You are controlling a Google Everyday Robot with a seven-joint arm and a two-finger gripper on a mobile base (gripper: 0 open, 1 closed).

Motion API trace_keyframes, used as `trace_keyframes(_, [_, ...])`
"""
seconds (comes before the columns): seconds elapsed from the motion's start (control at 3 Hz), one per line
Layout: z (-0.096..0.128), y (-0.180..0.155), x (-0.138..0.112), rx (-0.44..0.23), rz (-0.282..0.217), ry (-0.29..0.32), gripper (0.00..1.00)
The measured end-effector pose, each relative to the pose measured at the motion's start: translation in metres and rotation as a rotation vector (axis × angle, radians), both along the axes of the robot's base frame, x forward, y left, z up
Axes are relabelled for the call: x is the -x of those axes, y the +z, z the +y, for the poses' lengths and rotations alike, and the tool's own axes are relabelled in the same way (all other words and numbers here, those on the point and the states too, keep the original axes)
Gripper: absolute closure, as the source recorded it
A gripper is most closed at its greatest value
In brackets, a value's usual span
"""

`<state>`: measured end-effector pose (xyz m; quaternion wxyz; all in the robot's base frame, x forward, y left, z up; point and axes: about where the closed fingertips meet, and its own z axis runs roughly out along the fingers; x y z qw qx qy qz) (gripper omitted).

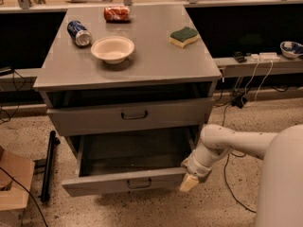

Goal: Open middle drawer

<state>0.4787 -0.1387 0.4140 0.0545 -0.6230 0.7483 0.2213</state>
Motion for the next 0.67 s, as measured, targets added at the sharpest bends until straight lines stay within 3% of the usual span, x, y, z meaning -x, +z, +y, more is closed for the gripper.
trace_keyframes(0.33, [0.0,0.0018,-0.0044,0.0,0.0,0.0,0.71])
trace_keyframes(0.67, [-0.0001,0.0018,-0.0052,0.0,0.0,0.0,0.68])
